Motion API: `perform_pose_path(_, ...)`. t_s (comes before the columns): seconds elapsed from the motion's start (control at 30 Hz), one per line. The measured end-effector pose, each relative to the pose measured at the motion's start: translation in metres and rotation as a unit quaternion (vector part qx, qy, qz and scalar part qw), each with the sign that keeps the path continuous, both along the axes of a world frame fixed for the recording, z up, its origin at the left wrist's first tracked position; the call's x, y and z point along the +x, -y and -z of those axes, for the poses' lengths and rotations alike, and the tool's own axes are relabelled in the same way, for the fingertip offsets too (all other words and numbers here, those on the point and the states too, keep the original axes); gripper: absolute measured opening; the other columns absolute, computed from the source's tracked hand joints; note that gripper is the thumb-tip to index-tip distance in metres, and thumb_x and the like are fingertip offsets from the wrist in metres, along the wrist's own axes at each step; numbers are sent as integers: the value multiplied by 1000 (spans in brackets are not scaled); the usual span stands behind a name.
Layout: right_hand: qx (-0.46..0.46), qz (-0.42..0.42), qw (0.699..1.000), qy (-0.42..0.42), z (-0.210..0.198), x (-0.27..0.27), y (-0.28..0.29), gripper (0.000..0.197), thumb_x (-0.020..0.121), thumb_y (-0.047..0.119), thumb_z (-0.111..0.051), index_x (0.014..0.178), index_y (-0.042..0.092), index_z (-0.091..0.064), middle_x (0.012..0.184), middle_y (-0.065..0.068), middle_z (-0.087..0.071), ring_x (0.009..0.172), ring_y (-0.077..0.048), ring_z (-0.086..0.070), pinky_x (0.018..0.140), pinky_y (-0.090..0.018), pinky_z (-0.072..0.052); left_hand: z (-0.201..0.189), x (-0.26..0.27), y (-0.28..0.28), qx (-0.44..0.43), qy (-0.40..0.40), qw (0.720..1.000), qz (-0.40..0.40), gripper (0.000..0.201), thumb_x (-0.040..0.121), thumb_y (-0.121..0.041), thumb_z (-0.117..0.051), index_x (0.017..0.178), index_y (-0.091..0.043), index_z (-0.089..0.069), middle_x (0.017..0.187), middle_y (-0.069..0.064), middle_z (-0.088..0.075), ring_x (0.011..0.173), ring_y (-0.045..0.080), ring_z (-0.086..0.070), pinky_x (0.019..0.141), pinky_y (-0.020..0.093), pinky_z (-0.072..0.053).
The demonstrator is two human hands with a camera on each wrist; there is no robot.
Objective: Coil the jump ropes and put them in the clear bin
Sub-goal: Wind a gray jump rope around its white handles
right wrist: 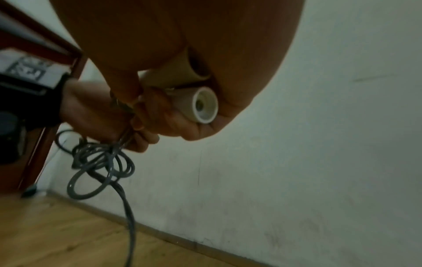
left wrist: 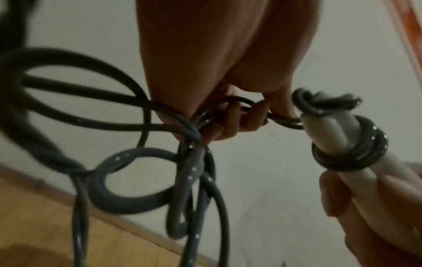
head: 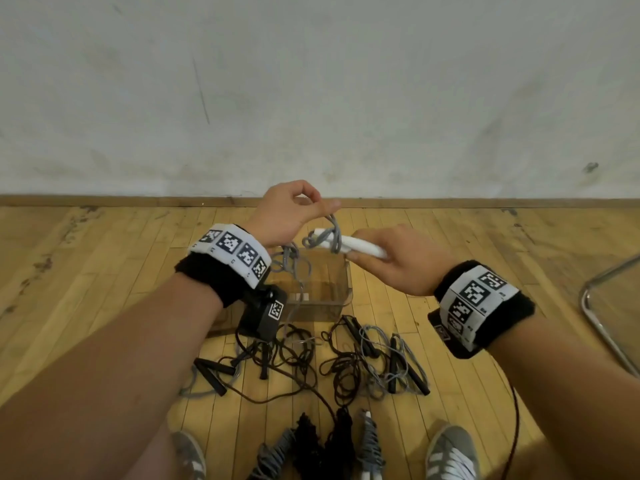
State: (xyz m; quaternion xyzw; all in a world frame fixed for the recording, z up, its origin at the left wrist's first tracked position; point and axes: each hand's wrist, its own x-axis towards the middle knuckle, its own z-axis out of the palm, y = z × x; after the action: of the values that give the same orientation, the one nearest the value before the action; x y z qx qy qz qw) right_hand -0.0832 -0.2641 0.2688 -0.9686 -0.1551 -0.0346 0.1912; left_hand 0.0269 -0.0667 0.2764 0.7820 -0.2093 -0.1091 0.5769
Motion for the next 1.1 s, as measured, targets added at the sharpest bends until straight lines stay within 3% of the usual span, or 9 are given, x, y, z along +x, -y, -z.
perform_pose_path(0.17,179,51,982,25,-5,-1,-4,27,104,37,-52,98,17,-70,63,8,-53,52,-6,-45,52,-20,-36,7,-3,4,-133,-125,983,37,15,100,-23,-64,90,-12,-65,59,-6,-55,49,9,-39,54,25,-30)
perform_pose_path(0.37,314,117,939,80,-1,11,-4,24,106,33,-52,99,17,-68,59,7,-52,50,-14,-45,50,-33,-41,12,-28,24,-93,-30,995,26,19,105,-24,-55,102,-17,-73,76,-4,-65,46,8,-45,47,19,-37)
perform_pose_path(0.47,290,157,939,96,1,16,-2,33,104,41,-52,90,14,-65,62,0,-53,53,-18,-45,51,-42,-42,11,-30,27,-97,-23,995,20,14,102,-20,-62,108,-21,-75,78,-7,-64,51,7,-49,49,16,-40)
perform_pose_path(0.57,235,192,948,99,3,17,-2,35,105,39,-51,87,11,-62,63,0,-52,53,-15,-44,51,-34,-39,12,-31,27,-48,6,998,27,23,104,-17,-58,119,-25,-72,80,-7,-65,61,1,-57,53,12,-42)
perform_pose_path(0.73,131,232,960,82,7,18,-2,31,106,39,-47,75,32,-47,60,8,-48,51,-8,-42,50,-25,-27,13,-31,26,-37,-13,999,34,28,106,-14,-53,127,-24,-67,79,-5,-71,64,4,-59,73,26,-54)
perform_pose_path(0.83,51,261,962,56,8,19,-4,26,107,42,-42,90,27,-55,63,7,-49,54,-7,-44,50,-27,-26,15,-32,29,-70,-86,994,17,30,106,-12,-53,134,-9,-62,79,-3,-70,61,7,-57,63,23,-52)
perform_pose_path(0.9,3,270,961,52,8,21,-6,30,108,43,-38,116,26,-61,65,9,-48,54,-6,-43,49,-28,-25,15,-35,32,-76,-93,993,-1,22,106,-10,-51,119,-10,-69,78,0,-65,60,8,-50,56,20,-45)
perform_pose_path(0.97,-25,274,960,53,7,22,-9,44,108,44,-35,150,32,-43,70,11,-48,55,-5,-41,48,-28,-26,14,-37,36,-88,-100,991,-23,24,106,-11,-51,98,-15,-73,74,-1,-59,57,8,-44,51,17,-37)
perform_pose_path(1.1,-77,265,959,66,9,19,-22,55,109,41,-32,161,36,-15,73,4,-55,55,-12,-48,47,-30,-33,10,-39,37,-102,-115,986,-67,33,98,-38,-66,94,-8,-80,67,-4,-58,53,6,-44,55,21,-38)
